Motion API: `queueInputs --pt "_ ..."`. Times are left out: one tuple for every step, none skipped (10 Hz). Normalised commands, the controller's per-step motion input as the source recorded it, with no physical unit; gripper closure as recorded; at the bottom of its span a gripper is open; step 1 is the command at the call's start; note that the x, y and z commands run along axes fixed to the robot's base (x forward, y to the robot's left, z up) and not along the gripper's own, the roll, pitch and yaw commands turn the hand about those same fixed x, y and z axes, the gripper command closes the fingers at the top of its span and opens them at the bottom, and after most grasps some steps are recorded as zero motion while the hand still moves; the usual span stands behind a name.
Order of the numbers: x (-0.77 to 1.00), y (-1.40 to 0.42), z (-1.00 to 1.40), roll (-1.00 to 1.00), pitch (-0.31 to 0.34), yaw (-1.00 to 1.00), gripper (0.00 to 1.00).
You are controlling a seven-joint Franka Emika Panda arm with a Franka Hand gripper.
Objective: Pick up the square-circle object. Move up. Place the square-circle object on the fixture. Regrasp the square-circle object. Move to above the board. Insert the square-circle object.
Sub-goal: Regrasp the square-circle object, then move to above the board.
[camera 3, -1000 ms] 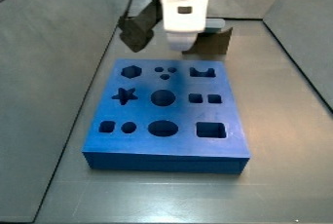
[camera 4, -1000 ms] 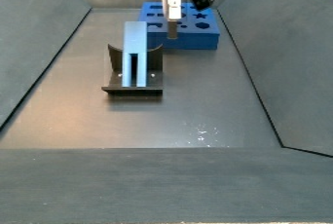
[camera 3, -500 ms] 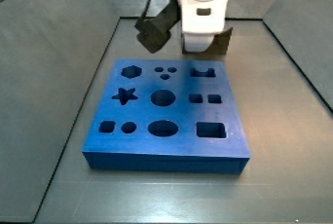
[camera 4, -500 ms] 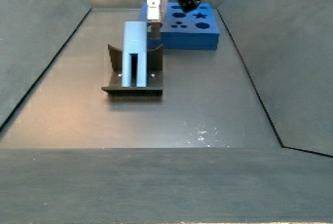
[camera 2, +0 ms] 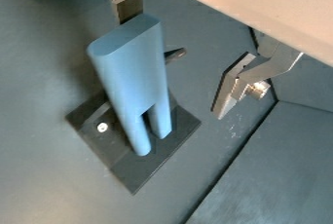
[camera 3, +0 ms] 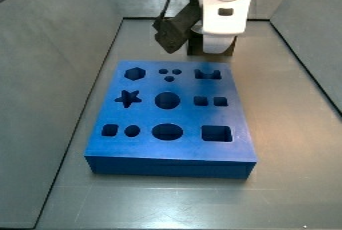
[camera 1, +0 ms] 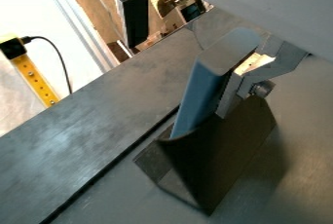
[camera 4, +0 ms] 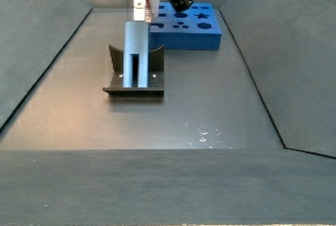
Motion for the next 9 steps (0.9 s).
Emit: queueInputs --pt "0.29 -0.01 -0.03 0.07 0.15 0.05 0.0" --pt "0.2 -0.01 -0.02 0.08 0.157 0.07 0.0" --pt "0.0 0.0 0.0 0.0 0.0 0.0 1.0" --pt "0.07 -0.01 1.0 0.21 0.381 0.21 1.0" --pt "0.07 -0.01 1.0 0.2 0.381 0.21 1.0" --pt "0.08 -0.02 1.0 0.14 0.342 0.24 1.0" --pt "0.08 -0.02 1.0 0.09 0.289 0.27 1.0" --pt "0.08 -0.02 1.0 0.03 0.198 0.3 1.0" --pt "0.07 -0.02 1.0 0.0 0.115 0.29 1.0"
